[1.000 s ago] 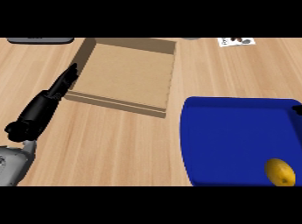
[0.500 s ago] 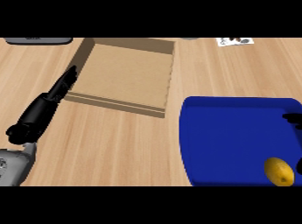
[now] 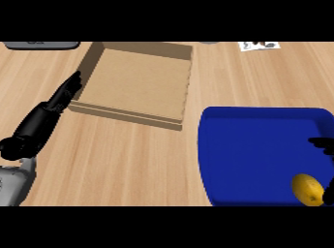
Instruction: Pick the lemon from the tray and place it in the cardboard box
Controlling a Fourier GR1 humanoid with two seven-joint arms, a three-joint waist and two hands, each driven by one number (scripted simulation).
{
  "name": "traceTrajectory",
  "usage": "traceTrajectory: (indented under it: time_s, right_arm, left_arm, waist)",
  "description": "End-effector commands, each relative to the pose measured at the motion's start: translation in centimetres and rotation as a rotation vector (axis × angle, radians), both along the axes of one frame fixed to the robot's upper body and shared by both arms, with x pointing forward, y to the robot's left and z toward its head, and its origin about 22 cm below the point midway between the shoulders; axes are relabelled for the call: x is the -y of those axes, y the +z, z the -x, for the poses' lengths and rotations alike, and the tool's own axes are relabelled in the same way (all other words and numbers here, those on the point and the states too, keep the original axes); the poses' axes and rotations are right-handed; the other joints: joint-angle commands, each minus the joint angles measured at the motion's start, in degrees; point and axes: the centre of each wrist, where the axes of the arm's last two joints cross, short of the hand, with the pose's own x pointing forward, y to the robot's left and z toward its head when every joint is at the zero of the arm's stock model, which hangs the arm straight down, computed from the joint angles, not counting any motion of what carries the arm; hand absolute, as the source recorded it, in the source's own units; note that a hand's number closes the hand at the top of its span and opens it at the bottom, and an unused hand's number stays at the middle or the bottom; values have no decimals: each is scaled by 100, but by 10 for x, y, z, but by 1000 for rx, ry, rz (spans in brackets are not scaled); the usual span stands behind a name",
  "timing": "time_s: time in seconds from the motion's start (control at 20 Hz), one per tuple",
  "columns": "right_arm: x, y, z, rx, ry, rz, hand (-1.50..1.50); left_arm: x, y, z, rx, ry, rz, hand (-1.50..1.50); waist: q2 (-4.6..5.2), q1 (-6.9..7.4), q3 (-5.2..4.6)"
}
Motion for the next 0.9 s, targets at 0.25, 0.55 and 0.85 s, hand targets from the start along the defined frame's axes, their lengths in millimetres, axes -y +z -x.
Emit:
traceTrajectory:
  time_s: [0.25, 0.55, 0.85]
  right_arm:
    - [-7, -16, 11, -71, -8, 17, -150]
    - [-9, -42, 5, -109, -9, 65, -150]
    - [-13, -68, 28, -127, -27, 31, -150]
  left_arm:
    - [4, 2, 13, -6, -4, 3, 0]
    - [-10, 3, 0, 9, 5, 0, 0]
    - [17, -4, -3, 2, 2, -20, 0]
  waist:
    - [-5, 11, -1]
    - [5, 13, 0]
    - [4, -9, 1]
